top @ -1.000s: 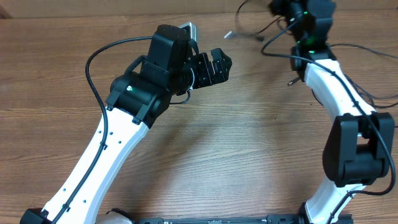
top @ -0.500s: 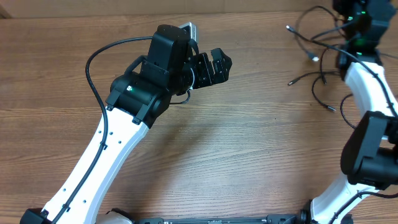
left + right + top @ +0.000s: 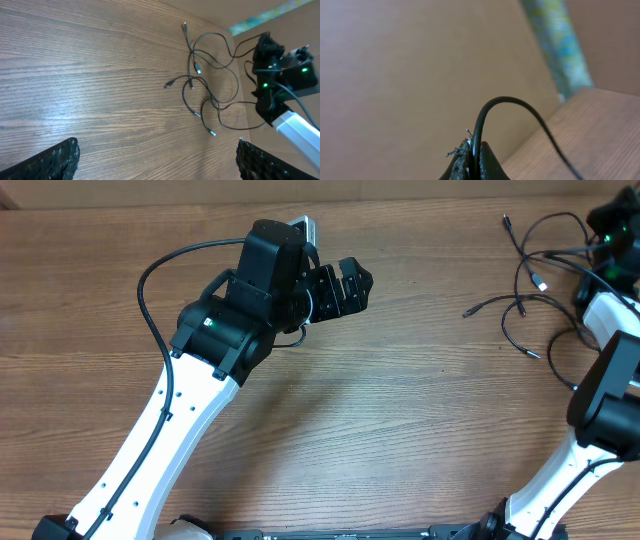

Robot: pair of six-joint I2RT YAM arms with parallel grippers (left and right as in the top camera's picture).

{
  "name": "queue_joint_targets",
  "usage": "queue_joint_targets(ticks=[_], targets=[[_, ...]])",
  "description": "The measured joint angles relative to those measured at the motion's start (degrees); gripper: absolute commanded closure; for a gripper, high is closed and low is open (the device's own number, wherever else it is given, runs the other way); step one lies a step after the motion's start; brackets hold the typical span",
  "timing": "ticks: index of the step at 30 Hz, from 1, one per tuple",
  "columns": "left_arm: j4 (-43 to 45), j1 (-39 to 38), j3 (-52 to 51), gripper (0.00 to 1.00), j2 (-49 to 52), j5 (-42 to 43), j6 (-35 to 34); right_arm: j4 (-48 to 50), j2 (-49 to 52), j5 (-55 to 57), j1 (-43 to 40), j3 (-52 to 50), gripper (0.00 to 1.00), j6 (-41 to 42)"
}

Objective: Untangle cables

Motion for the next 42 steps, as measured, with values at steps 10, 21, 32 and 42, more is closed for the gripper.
queue_joint_targets(ticks=[10, 21, 32, 42], targets=[[0.0, 0.0, 0.0, 0.0, 0.0, 0.0, 0.0, -3.4, 1.6, 0.3, -5.5, 0.0, 0.18, 0.4], [0.0, 0.0, 0.0, 0.0, 0.0, 0.0, 0.0, -4.3, 1.6, -0.8, -6.2, 0.0, 0.0, 0.2], [0.0, 0.0, 0.0, 0.0, 0.0, 0.0, 0.0, -4.5, 0.9, -13.5, -5.1, 0.0, 0.0, 0.2], [0.0, 0.0, 0.0, 0.0, 0.0, 0.0, 0.0, -14.2, -9.6, -7.0, 12.2, 0.0, 0.0, -11.0]])
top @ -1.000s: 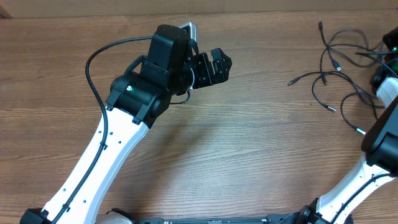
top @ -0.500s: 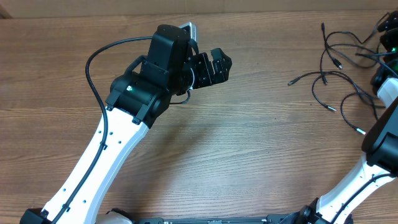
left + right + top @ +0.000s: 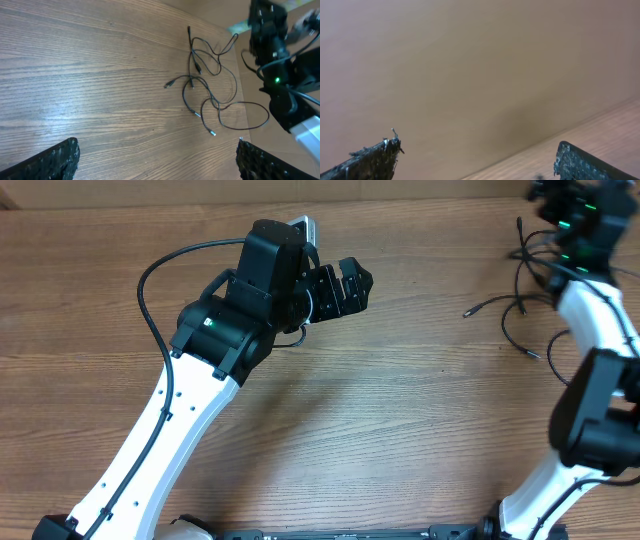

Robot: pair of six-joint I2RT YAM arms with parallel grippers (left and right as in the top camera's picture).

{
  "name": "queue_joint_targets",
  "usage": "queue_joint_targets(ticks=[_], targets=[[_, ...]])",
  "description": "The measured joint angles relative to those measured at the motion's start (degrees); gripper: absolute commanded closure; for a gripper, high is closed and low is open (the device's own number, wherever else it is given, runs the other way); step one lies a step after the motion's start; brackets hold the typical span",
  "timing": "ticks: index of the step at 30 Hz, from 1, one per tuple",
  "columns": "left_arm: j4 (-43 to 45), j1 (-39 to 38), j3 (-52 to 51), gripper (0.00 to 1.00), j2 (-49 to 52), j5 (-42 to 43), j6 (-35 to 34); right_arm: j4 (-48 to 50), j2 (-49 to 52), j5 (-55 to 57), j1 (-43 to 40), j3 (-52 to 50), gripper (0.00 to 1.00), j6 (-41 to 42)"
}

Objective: Untangle cables

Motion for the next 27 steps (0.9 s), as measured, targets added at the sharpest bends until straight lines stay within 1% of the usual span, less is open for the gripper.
queue_joint_targets(ticks=[7, 13, 21, 27], targets=[[0.0, 0.0, 0.0, 0.0, 0.0, 0.0, 0.0, -1.2, -4.0, 17.7, 15.8, 0.0, 0.0, -10.8], [0.0, 0.0, 0.0, 0.0, 0.0, 0.0, 0.0, -2.2, -4.1, 25.2, 23.2, 0.0, 0.0, -13.5], [0.0, 0.0, 0.0, 0.0, 0.0, 0.0, 0.0, -4.5, -4.1, 28.2, 24.3, 0.0, 0.0, -14.5], [0.0, 0.0, 0.0, 0.0, 0.0, 0.0, 0.0, -12.8, -4.1, 28.6, 24.2, 0.0, 0.0, -14.6]])
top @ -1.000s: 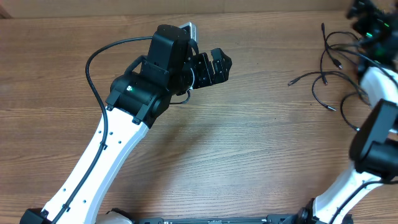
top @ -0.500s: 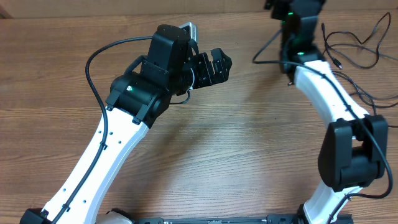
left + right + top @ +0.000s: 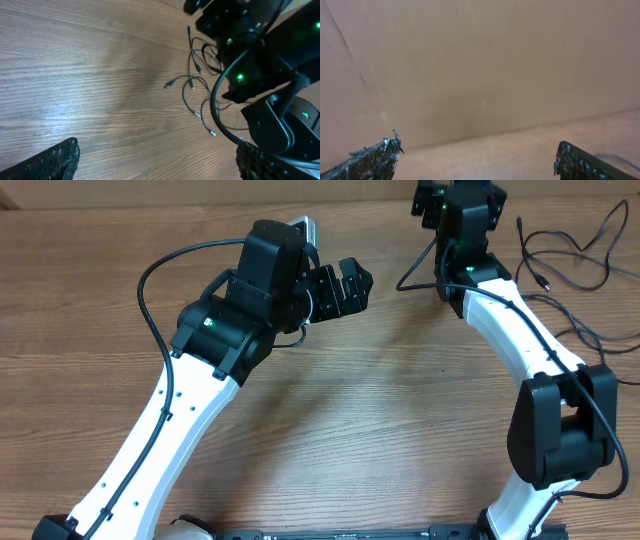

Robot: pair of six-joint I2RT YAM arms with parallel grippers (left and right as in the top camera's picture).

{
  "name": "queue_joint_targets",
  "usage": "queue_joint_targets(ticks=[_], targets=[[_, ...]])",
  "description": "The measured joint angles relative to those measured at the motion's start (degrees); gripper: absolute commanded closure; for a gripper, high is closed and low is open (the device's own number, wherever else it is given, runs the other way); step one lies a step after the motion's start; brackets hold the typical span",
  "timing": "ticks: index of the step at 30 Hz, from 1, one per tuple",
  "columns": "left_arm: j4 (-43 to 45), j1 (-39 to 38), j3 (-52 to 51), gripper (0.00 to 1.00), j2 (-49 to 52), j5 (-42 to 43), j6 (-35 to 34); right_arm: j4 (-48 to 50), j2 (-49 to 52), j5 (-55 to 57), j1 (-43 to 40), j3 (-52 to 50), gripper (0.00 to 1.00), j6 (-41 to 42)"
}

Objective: Untangle cables

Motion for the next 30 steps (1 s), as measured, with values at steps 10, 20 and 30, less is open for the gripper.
queue_joint_targets(ticks=[10, 20, 30], targets=[[0.0, 0.0, 0.0, 0.0, 0.0, 0.0, 0.0, -10.4, 0.0, -0.6, 0.0, 0.0, 0.0, 0.0], [0.0, 0.0, 0.0, 0.0, 0.0, 0.0, 0.0, -12.4, 0.0, -0.7, 0.0, 0.0, 0.0, 0.0], [10.3, 0.4, -0.2, 0.0, 0.1, -0.9, -4.4, -12.5, 0.0, -0.7, 0.0, 0.0, 0.0, 0.0]])
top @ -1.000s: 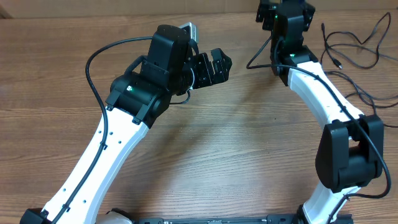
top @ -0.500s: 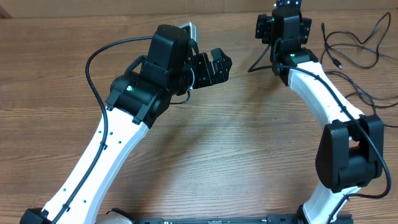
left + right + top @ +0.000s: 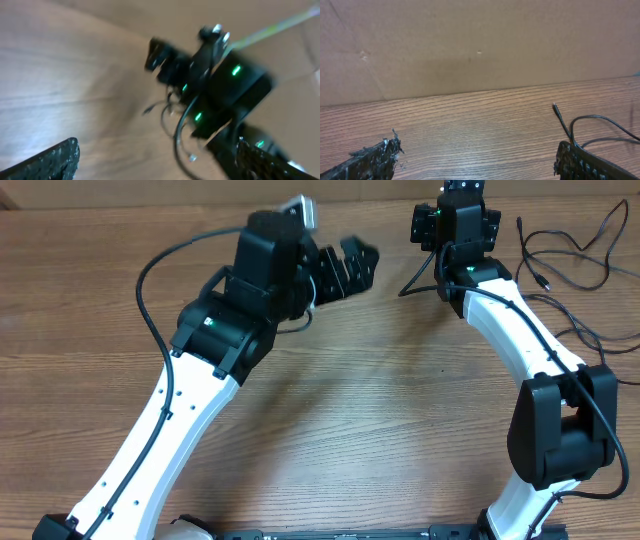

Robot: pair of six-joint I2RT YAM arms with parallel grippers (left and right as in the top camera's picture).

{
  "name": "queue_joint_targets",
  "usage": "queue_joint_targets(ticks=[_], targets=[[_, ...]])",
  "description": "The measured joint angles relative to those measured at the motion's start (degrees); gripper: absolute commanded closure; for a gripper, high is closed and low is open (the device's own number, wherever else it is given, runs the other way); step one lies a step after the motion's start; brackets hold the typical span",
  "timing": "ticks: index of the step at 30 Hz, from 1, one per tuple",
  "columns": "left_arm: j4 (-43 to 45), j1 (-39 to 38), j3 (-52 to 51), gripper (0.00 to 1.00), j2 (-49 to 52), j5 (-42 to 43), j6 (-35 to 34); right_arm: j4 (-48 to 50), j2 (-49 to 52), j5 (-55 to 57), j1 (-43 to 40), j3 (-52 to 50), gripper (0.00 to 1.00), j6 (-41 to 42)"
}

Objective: Untangle cables

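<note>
Thin black cables (image 3: 565,255) lie in loose tangled loops on the wooden table at the far right. One plug end (image 3: 554,106) and a loop of cable (image 3: 592,120) show in the right wrist view, just beyond the right finger. My right gripper (image 3: 476,152) is open and empty at the table's back centre, facing the cardboard wall. My left gripper (image 3: 345,268) is open and empty, raised left of the right arm (image 3: 220,85). Its own view is blurred, with the cables (image 3: 167,110) dim below that arm.
A brown cardboard wall (image 3: 470,45) stands along the table's back edge. The right arm's white links (image 3: 520,330) stretch across the right side beside the cables. The left arm's own black cable (image 3: 150,290) arcs at the left.
My left gripper has lifted and swung toward the back, so its view now faces the right arm. The right wrist has tipped down, bringing the table and a cable end into its view.
My right gripper was shut on a cable at the far right. Then it stood open and empty near the back right corner. Then the right arm was at the back centre with the cables spread out at the right. Now both grippers are open near the back centre.
</note>
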Motion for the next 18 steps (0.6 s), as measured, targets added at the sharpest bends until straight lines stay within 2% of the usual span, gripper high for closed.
queue_joint_targets(ticks=[4, 18], targets=[[-0.7, 0.3, 0.0, 0.0, 0.1, -0.6, -1.4, 0.0, 0.0, 0.0, 0.0, 0.0, 0.0, 0.0], [-11.8, 0.3, 0.0, 0.0, 0.1, -0.6, -2.0, 0.0, 0.0, 0.0, 0.0, 0.0, 0.0, 0.0]])
